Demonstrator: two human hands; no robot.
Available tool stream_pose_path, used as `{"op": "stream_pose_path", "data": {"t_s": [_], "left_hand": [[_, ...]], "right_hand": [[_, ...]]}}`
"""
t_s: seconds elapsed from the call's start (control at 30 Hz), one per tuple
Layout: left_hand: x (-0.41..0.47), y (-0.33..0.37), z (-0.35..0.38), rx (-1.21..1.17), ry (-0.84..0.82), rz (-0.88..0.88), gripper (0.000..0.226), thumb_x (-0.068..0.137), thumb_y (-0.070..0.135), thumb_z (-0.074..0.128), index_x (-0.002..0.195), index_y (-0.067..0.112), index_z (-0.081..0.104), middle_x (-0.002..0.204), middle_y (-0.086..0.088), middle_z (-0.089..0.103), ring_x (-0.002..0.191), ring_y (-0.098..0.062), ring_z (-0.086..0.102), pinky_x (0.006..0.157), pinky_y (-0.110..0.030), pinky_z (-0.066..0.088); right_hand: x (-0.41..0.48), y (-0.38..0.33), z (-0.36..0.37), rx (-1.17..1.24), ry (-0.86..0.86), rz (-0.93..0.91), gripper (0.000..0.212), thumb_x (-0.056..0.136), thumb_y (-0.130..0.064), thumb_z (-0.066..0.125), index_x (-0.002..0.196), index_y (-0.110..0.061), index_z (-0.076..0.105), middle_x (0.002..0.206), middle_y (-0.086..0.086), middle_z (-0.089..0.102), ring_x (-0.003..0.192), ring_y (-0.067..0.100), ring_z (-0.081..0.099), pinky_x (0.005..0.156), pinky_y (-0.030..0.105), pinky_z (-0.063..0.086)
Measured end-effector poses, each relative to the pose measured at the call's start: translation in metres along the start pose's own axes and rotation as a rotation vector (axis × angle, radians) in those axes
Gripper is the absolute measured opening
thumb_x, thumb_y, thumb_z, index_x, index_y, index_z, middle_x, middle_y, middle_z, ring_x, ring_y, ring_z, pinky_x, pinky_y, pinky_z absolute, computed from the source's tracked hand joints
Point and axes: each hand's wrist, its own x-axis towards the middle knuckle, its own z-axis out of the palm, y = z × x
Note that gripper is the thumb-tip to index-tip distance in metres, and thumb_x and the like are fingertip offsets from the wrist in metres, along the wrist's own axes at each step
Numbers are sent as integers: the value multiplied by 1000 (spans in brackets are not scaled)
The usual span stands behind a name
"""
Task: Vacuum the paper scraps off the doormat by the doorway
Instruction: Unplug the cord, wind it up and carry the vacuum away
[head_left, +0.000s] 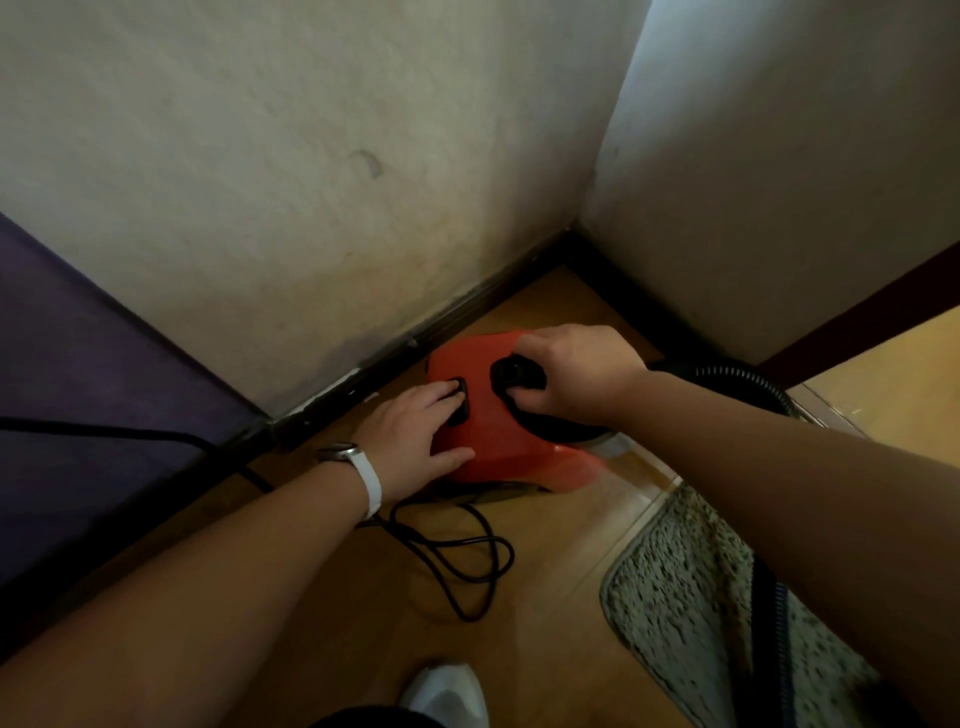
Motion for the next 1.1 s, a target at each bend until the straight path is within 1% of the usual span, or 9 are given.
{"op": "stream_pose_path", "data": {"t_s": [0.1, 0.17, 0.23, 0.33, 0.53, 0.7, 0.87, 1.0, 1.1], "left_hand": [[-9, 4, -10, 54, -12, 20, 70, 91, 52, 60, 151, 23, 38, 160, 2, 29, 145, -21, 28, 115, -38, 28], [-19, 5, -17, 44, 16, 20, 68, 92, 49, 61, 151, 24, 38, 160, 2, 29, 145, -22, 29, 114, -41, 30], [-27, 5, -28, 41, 53, 15, 66, 92, 48, 61, 149, 24, 41, 159, 1, 31, 144, -22, 31, 114, -44, 34], [-40, 8, -49, 27, 78, -2, 63, 92, 47, 60, 148, 25, 42, 158, 2, 32, 144, -21, 31, 115, -45, 33], [-77, 17, -106, 44, 139, -97, 60, 96, 47, 55, 150, 27, 38, 159, 6, 28, 145, -18, 25, 116, -39, 29], [-122, 22, -158, 123, 222, -164, 64, 89, 56, 42, 146, 27, 45, 154, 7, 38, 141, -18, 35, 110, -39, 36], [-172, 34, -204, 168, 336, -145, 64, 88, 59, 41, 141, 26, 52, 149, 5, 47, 137, -18, 42, 111, -40, 38], [-217, 36, -231, 144, 355, -153, 68, 85, 62, 36, 142, 28, 52, 150, 9, 44, 137, -13, 39, 111, -38, 39], [-253, 31, -246, 170, 377, -156, 62, 87, 59, 40, 138, 27, 56, 147, 9, 47, 134, -13, 45, 106, -41, 45]], "right_hand": [[-2, -2, -7, -2, -34, -15, 41, 90, -57, 52, 117, -26, 56, 101, -1, 60, 94, 24, 57, 65, 33, 45], [-5, -4, -14, -15, -62, -28, 49, 91, -58, 50, 131, -30, 52, 112, 0, 59, 103, 25, 55, 73, 33, 45], [-9, -7, -22, -38, -72, -44, 53, 92, -58, 48, 137, -31, 48, 120, 1, 57, 108, 26, 54, 81, 34, 44], [-13, -15, -38, -64, -69, -68, 52, 94, -57, 45, 139, -30, 47, 129, 3, 54, 114, 26, 52, 88, 36, 44], [-19, -47, -81, -75, -19, -130, 53, 96, -55, 45, 143, -30, 45, 143, 3, 47, 130, 25, 45, 101, 40, 45], [-20, -81, -124, -75, 57, -168, 57, 96, -56, 43, 146, -28, 44, 148, 1, 44, 134, 24, 43, 104, 38, 41], [-25, -117, -165, -27, 108, -202, 58, 97, -57, 39, 149, -32, 39, 153, -5, 36, 139, 19, 35, 112, 38, 35], [-30, -147, -194, -31, 153, -259, 57, 97, -56, 40, 149, -33, 37, 154, -6, 34, 142, 19, 30, 114, 37, 31], [-33, -169, -213, -58, 227, -303, 55, 96, -57, 42, 145, -31, 42, 150, -3, 39, 138, 22, 36, 110, 38, 35]]}}
